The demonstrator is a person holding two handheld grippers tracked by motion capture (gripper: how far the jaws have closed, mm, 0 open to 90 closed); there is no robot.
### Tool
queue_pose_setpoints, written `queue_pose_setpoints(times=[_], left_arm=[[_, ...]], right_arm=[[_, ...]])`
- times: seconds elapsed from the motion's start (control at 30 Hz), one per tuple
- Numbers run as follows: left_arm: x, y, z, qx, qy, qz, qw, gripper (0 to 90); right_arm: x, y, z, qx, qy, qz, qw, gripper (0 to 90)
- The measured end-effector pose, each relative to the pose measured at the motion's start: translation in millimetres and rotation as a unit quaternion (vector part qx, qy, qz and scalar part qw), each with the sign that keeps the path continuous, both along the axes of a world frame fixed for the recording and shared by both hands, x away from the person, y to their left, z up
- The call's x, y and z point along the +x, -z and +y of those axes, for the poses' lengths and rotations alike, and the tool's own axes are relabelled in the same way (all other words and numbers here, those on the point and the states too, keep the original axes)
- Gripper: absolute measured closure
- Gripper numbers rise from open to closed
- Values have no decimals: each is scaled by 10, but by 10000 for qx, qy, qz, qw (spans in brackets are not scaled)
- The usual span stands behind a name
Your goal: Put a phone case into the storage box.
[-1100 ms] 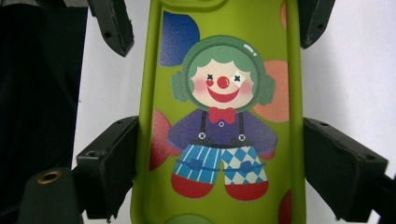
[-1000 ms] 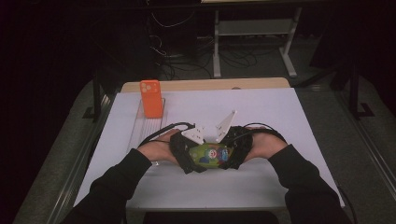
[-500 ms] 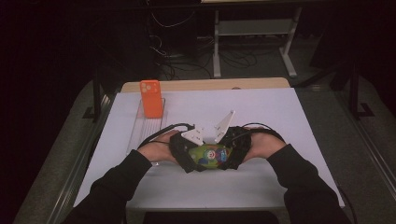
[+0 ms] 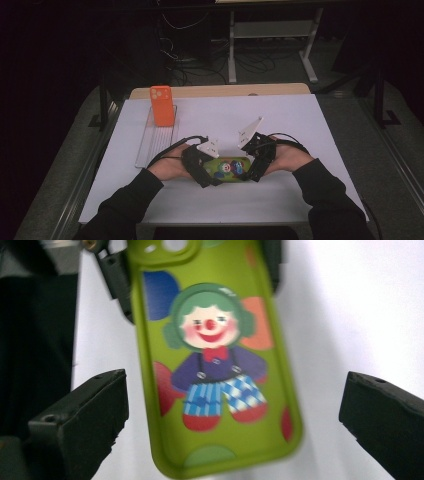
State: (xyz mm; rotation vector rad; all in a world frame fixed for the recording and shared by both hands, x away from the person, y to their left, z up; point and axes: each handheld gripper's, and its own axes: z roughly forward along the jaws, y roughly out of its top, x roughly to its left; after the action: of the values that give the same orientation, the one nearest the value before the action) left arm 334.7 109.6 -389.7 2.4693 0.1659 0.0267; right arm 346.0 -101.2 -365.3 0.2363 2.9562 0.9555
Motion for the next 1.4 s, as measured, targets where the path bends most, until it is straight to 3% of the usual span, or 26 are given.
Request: queue_pose_setpoints(times=[0.07,0.1,0.2,0.27,0.33,0.47,0.53,0.57,0.6,0.63,0.67,0.7,0.73,0.93,1.03,1.2,1.33,1.4], left_arm=[[-5,3,2,13,-165,4,9999,148],[-6,4,4,-34,-271,-3,9996,148],[1,8,20,-42,-583,-5,9983,148],[-4,21,25,-48,-744,-2,9972,148],[-7,26,29,-59,-944,16,9955,148],[12,-16,55,-51,-1187,25,9929,147],[22,-25,65,-53,-1377,4,9905,147],[27,-28,72,-13,-1401,-48,9901,147],[32,-21,72,-12,-1533,-59,9882,147],[31,-18,70,-18,-1585,-51,9873,147],[32,-4,68,-24,-1674,-73,9859,147],[43,-4,80,72,-1617,-116,9867,147],[33,20,69,7,-1767,-35,9843,147],[22,97,67,67,-1887,59,9820,147],[12,94,62,41,-1895,73,9818,147],[6,66,83,-63,-1860,88,9825,147],[23,58,107,-99,-1894,115,9818,147],[23,61,110,-125,-1921,131,9812,147]], right_arm=[[-4,-10,-78,115,307,-139,9994,0],[-14,-14,-114,117,453,-83,9989,0],[-14,1,-208,264,655,-243,9972,0],[-27,18,-265,307,890,-283,9952,0],[-59,47,-321,350,1215,-182,9918,0],[-108,136,-440,418,1902,-83,9808,0],[-128,168,-477,504,2168,15,9749,0],[-124,191,-514,534,2297,-29,9718,0],[-130,202,-532,562,2407,-35,9690,0],[-141,226,-562,673,2602,-2,9632,0],[-144,236,-571,707,2653,-2,9616,0],[-163,257,-584,762,2732,25,9589,0],[-178,271,-587,780,2765,17,9578,0],[-281,372,-567,1036,3333,-121,9370,0],[-319,408,-550,1205,3431,-149,9314,0],[-347,418,-521,1350,3419,-320,9294,0],[-356,418,-517,1412,3467,-539,9257,0],[-357,423,-508,1372,3424,-681,9270,0]])
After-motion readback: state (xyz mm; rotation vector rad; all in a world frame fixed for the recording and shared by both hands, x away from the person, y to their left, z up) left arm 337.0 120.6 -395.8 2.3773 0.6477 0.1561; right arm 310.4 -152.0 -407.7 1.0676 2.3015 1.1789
